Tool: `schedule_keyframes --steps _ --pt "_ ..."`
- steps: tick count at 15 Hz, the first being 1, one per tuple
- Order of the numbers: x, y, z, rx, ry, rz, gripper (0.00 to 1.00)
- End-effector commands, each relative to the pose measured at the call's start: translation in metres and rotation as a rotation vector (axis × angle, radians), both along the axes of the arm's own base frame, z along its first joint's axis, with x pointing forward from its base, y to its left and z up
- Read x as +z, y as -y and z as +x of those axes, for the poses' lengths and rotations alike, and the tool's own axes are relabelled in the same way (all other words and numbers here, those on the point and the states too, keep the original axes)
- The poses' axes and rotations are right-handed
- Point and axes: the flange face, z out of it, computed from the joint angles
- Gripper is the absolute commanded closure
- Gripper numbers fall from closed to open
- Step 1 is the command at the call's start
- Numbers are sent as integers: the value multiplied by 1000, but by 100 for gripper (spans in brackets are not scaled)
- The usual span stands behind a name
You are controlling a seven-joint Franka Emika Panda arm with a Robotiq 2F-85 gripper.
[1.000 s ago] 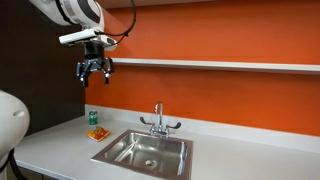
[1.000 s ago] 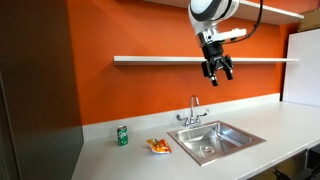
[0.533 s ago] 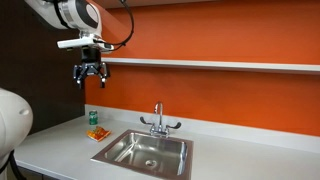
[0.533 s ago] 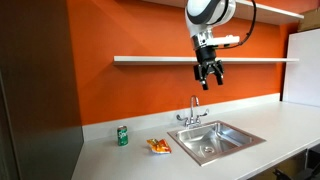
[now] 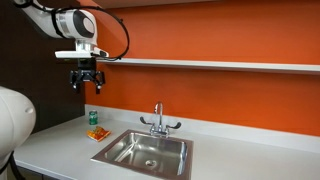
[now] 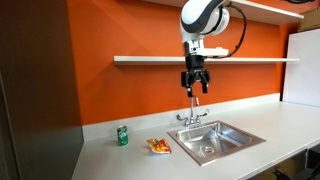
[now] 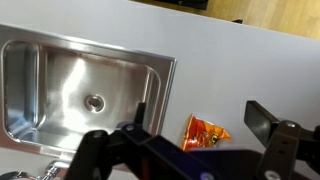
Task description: Put the packet in the sink
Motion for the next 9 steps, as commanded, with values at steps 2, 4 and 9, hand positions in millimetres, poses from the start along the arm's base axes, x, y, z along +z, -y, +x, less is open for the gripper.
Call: schedule_keyframes --steps 2,4,9 --pt "-34 -22 20 63 -6 2 0" --pt "-54 -29 30 77 -17 -3 0" --pt "-107 -44 60 102 -33 -4 0"
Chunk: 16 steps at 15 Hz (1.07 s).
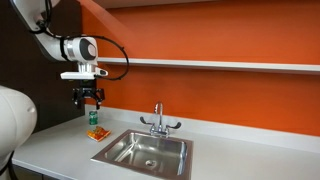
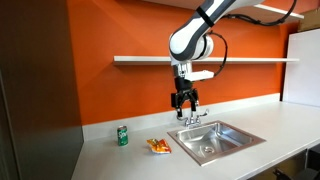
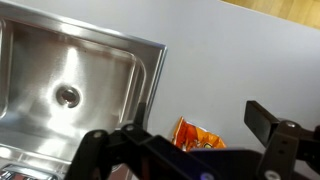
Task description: Put the packet in the sink
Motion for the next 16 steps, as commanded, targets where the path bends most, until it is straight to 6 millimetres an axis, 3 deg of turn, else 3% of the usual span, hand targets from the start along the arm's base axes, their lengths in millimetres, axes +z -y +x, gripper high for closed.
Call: schedule_keyframes --steps 1,8,16 --pt "-29 -15 29 36 -3 -3 0" --pt "-75 -38 61 68 -14 16 0" --pt "-127 -40 85 72 -23 15 0"
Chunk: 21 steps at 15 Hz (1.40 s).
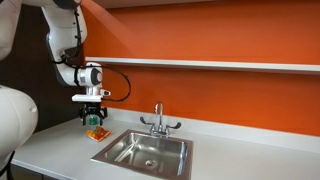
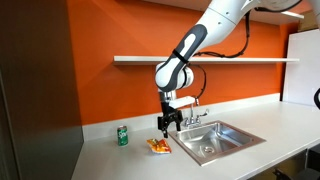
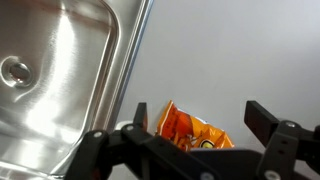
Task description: Put the packet in the sink
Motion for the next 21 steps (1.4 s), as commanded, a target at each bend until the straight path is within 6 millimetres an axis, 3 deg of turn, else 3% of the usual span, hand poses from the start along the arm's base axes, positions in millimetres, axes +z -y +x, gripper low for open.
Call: schedule_keyframes --steps 1,9,16,21 --pt "-18 -3 17 11 7 -10 0" --pt "-47 -24 39 30 9 2 0" --pt "-61 -44 55 47 9 15 0" --pt "-69 -46 68 43 15 17 0"
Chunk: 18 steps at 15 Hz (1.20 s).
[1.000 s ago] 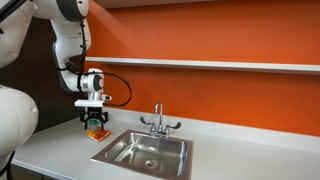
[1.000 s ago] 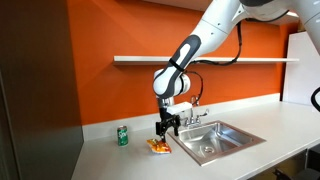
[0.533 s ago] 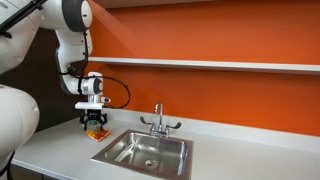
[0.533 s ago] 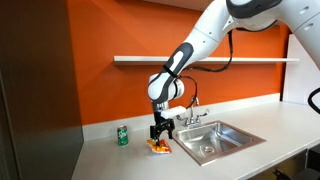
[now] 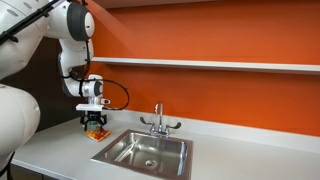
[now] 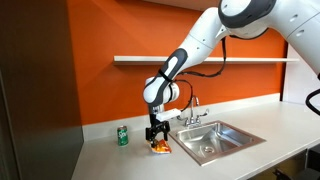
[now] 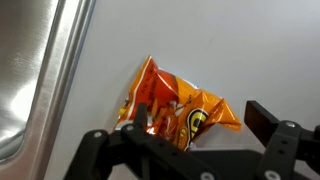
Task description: Put the packet in the sink
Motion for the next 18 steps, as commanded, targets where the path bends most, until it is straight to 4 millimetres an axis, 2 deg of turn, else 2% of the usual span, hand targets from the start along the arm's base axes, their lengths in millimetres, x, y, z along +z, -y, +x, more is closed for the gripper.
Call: schedule_keyframes --steps 1,14,15,16,17,18 --pt "-5 -2 16 4 12 -14 0" --pt "-19 8 37 -29 18 -22 0" --pt "-20 9 38 -30 17 -22 4" --pt "-20 9 38 -31 16 -22 15" --pt "-21 10 39 -33 16 -23 29" --pt "-22 10 39 -34 15 -24 32"
